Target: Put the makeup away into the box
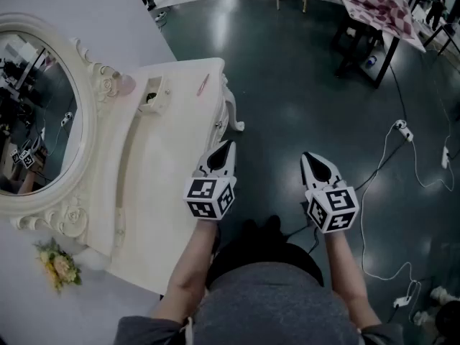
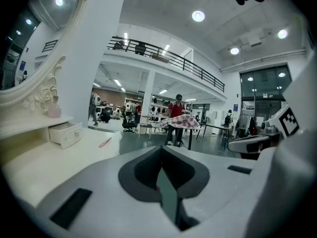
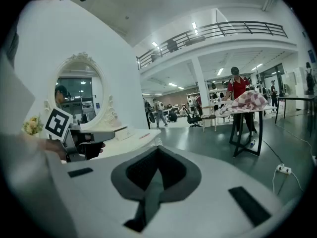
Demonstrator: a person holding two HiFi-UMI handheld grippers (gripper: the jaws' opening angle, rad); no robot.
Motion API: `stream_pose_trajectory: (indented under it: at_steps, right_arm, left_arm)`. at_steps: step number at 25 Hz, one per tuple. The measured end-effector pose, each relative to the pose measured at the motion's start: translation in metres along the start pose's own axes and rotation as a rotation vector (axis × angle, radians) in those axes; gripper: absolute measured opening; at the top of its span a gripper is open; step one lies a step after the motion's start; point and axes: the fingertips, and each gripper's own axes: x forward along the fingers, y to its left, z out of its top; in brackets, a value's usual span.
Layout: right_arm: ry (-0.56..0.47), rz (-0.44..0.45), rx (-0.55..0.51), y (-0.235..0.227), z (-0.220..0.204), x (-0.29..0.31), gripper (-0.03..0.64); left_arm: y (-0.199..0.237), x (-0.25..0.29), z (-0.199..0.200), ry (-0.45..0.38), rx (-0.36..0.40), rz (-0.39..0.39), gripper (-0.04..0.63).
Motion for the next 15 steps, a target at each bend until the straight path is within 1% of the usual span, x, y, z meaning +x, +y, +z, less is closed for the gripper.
stream_pose_trajectory:
  at_steps: [11, 15]
  right_arm:
    - [-0.041, 0.010, -0.003, -0.009, 0.013, 0.013, 0.005]
    - [-0.062, -0.012, 0.015, -0.025, 0.017, 0.014, 0.005]
  left_arm:
    - [-0.003, 0.016, 0.009, -0.017, 0.009, -0.007, 0.008]
    - [-0.012, 0.025, 0.011, -0.020, 0.012, -0.012, 0.008]
